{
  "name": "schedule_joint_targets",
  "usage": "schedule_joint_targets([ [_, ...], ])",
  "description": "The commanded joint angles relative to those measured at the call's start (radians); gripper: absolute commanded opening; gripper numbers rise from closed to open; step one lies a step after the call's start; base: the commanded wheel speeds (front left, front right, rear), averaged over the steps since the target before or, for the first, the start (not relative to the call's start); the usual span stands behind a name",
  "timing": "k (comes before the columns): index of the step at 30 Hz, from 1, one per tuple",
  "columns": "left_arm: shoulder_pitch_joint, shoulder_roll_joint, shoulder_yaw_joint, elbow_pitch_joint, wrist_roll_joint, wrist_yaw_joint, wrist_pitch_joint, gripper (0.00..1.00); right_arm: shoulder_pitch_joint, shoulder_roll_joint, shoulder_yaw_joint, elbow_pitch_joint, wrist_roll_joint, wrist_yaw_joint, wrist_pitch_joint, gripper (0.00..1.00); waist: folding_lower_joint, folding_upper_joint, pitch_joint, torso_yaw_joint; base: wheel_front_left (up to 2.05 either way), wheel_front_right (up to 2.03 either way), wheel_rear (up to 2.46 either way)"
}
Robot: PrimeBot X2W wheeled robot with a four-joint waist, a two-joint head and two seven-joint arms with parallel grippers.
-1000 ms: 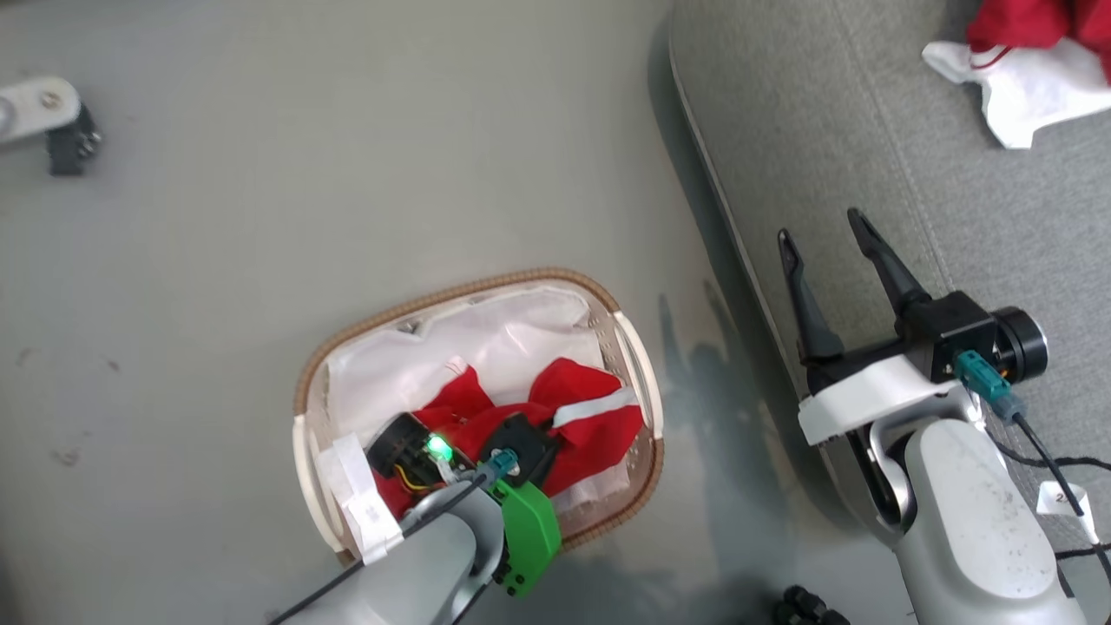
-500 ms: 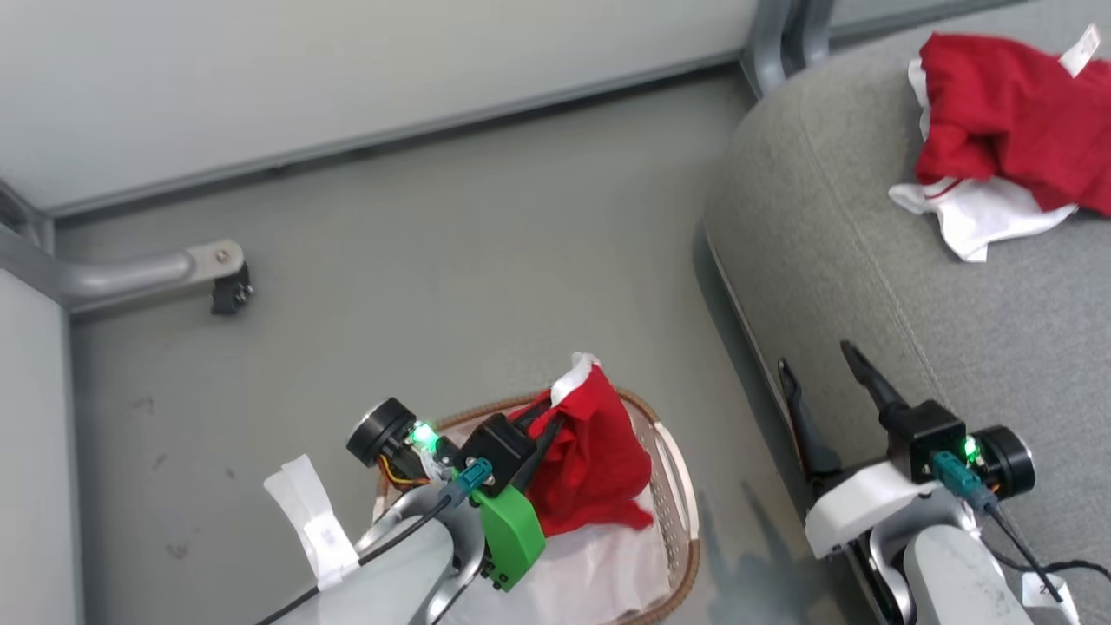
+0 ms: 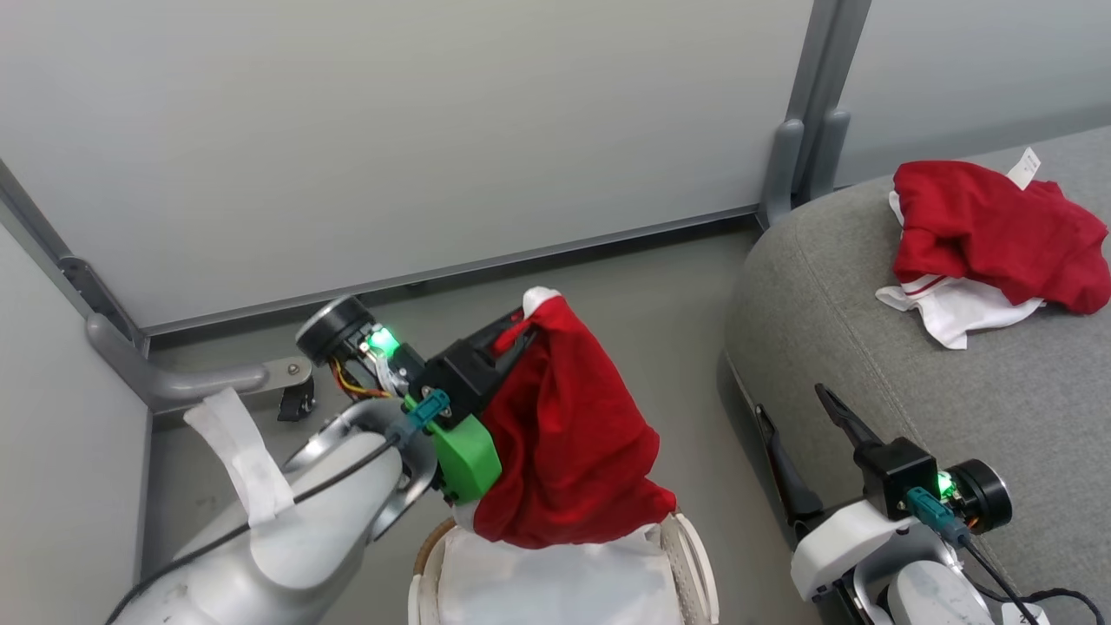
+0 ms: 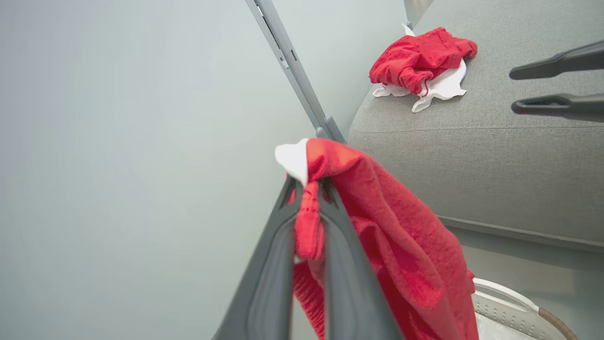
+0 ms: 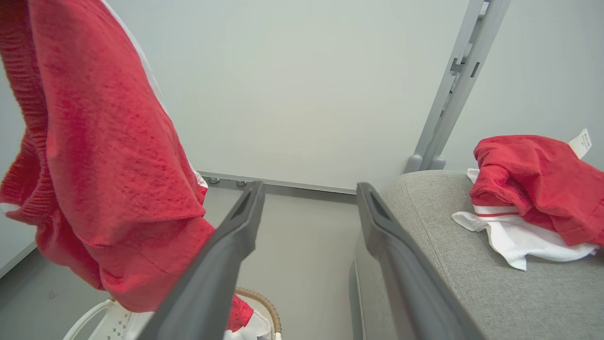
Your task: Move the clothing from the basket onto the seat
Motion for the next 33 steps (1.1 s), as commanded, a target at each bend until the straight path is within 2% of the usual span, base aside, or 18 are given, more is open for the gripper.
schedule_joint_targets([
  [1,-0.034,0.020,0.004,-0.015,0.006,-0.006,0.009,0.00,0.005,-0.004,0.007,0.002,-0.008,-0.001,-0.005,1.00,0.0001,0.0000,-0.030,0.006,0.00,0.00,0.00],
  [8,-0.147,0.080,0.014,-0.096,-0.009,-0.016,0.047,0.00,-0.007,-0.004,0.035,0.006,-0.010,-0.001,-0.005,1.00,0.0001,0.0000,-0.047,0.006,0.00,0.00,0.00],
  [16,-0.229,0.104,0.035,-0.134,-0.028,-0.019,0.066,0.00,-0.037,-0.004,0.101,0.013,-0.010,-0.001,-0.005,1.00,0.0001,0.0000,-0.054,0.005,0.00,0.00,0.00],
  [27,-0.303,0.096,0.029,-0.175,-0.032,-0.020,0.076,0.00,-0.101,-0.004,0.211,0.096,-0.036,-0.001,-0.005,1.00,0.0001,0.0000,-0.063,0.020,0.00,0.00,0.00],
  [33,-0.321,0.078,0.018,-0.203,-0.037,-0.020,0.085,0.00,-0.152,-0.004,0.283,0.145,-0.015,-0.001,-0.005,1.00,0.0001,0.0000,-0.067,0.040,0.00,0.00,0.00],
])
